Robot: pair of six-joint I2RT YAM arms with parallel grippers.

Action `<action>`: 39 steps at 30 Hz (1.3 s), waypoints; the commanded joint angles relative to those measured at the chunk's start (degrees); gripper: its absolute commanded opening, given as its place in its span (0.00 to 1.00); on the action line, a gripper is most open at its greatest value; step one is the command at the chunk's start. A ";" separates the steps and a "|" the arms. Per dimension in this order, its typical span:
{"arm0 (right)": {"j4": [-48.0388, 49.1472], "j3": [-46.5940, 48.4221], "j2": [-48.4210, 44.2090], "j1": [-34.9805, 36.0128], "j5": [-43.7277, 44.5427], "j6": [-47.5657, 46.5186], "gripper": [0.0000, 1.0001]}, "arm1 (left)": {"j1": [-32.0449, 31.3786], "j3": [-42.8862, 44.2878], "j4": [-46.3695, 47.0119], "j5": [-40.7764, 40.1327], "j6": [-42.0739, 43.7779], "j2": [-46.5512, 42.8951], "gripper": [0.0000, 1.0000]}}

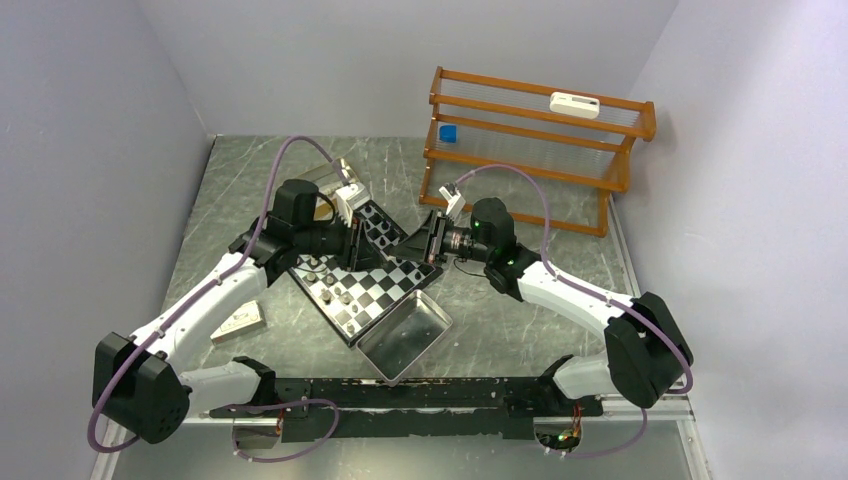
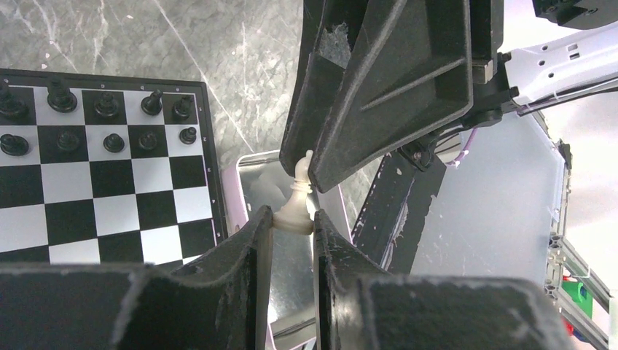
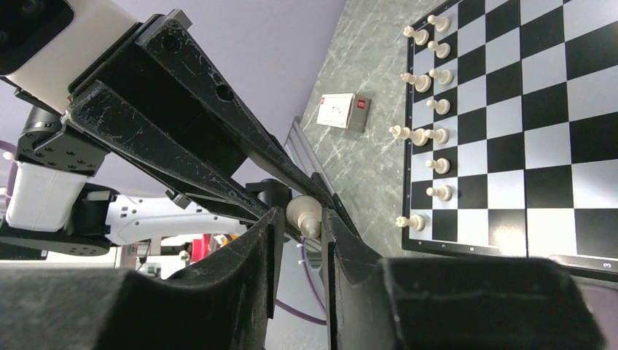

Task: Set up the chess pieces on the board
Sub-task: Place the chess piece on the chessboard.

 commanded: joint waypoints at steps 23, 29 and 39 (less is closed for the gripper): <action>0.35 0.12 1.02 1.31 -1.49 -0.96 0.08 | -0.40 -0.96 2.19 -2.26 1.01 -0.67 0.21; -3.23 0.81 -0.85 1.29 2.26 -3.98 0.02 | -0.39 -0.67 0.55 -8.03 0.35 -0.58 0.39; -6.09 2.91 -1.46 1.40 7.67 -7.47 0.02 | -0.39 -0.74 -2.05 -18.77 -0.56 -5.11 0.57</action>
